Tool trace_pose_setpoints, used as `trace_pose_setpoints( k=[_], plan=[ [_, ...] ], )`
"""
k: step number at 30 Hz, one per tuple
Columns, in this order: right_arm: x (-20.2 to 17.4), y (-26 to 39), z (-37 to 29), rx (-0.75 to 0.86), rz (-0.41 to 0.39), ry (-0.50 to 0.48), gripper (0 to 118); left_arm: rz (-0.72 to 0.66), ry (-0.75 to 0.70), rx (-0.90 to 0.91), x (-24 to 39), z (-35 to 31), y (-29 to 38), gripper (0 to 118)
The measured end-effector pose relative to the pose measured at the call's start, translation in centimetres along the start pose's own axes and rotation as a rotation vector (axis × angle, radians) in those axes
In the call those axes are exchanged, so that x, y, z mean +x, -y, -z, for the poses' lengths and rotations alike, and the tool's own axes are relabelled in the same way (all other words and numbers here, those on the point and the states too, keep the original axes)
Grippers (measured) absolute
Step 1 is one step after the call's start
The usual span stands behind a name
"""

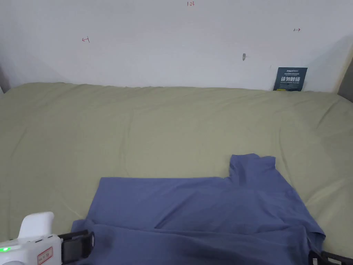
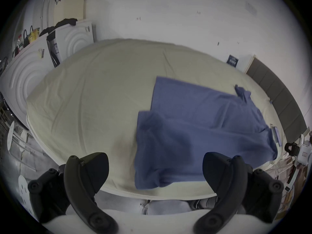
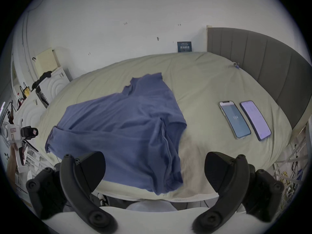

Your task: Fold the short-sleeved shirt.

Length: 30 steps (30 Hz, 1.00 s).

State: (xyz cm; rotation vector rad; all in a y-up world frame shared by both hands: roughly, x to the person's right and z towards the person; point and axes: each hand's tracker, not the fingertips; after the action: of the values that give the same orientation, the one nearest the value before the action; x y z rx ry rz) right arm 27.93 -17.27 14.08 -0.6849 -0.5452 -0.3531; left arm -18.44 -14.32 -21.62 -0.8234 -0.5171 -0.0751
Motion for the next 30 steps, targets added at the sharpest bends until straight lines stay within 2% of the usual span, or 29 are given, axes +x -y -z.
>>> trace_pose_setpoints(
  k=[1,2,3,4,5,7,10,16,18,19,20,21,22,23,24,25,27,30],
  plan=[
    [0.0,0.0,0.4,0.037,-0.006,0.007,47,0.004,0.010,0.030,0.3,-0.3,-0.3,21],
    [-0.2,-0.2,0.3,0.086,-0.018,0.009,29,0.012,0.013,0.065,0.8,-0.5,-0.7,0],
    [-0.5,-0.5,0.6,0.096,-0.027,0.020,12,0.064,0.024,0.068,1.4,-0.1,-1.0,0],
    [-0.6,-0.7,1.0,0.109,-0.036,0.073,1,0.034,-0.008,0.029,1.5,0.5,-1.4,0],
    [-2.6,-2.0,-1.3,0.149,-0.042,0.082,0,0.061,0.033,0.094,1.9,0.8,-1.5,0],
    [-2.9,-3.5,-1.1,0.105,-0.025,0.021,0,0.093,0.007,0.074,3.1,1.1,-2.8,0],
    [-2.7,-4.6,0.8,0.103,-0.007,0.022,0,0.080,0.008,0.077,3.7,2.9,-4.7,0],
    [-4.8,-6.9,3.0,0.088,-0.018,0.035,0,0.055,-0.034,-0.099,1.2,13.6,-10.6,0],
    [-4.0,-7.2,4.3,0.078,-0.003,0.027,0,0.074,-0.049,-0.132,0.7,17.1,-12.5,0],
    [-3.9,-7.5,4.8,0.070,0.003,0.019,0,0.100,-0.085,-0.111,2.6,17.1,-12.1,0],
    [-4.0,-7.7,5.4,0.056,0.005,0.017,0,0.097,-0.097,-0.116,2.6,18.5,-12.8,5],
    [-3.3,-7.7,6.3,0.046,0.008,0.018,0,0.086,-0.102,-0.125,2.5,19.7,-13.3,34],
    [-3.2,-7.9,6.7,0.037,0.003,0.023,0,0.089,-0.121,-0.155,2.4,21.0,-13.9,102],
    [-3.1,-8.0,7.1,0.032,0.000,0.023,0,0.081,-0.139,-0.193,2.7,21.5,-14.1,118],
    [-3.0,-8.1,7.3,0.024,-0.001,0.021,0,0.073,-0.161,-0.239,2.6,22.8,-14.2,112],
    [-2.7,-8.1,7.8,0.020,0.000,0.022,0,0.070,-0.116,-0.136,2.5,23.1,-14.5,111],
    [-2.5,-8.1,8.1,0.028,-0.013,0.024,0,0.052,-0.144,-0.264,2.7,23.8,-15.7,111],
    [-1.9,-8.2,9.0,0.009,-0.020,0.030,0,0.063,-0.175,-0.258,3.2,24.1,-15.9,107]
  ],
)
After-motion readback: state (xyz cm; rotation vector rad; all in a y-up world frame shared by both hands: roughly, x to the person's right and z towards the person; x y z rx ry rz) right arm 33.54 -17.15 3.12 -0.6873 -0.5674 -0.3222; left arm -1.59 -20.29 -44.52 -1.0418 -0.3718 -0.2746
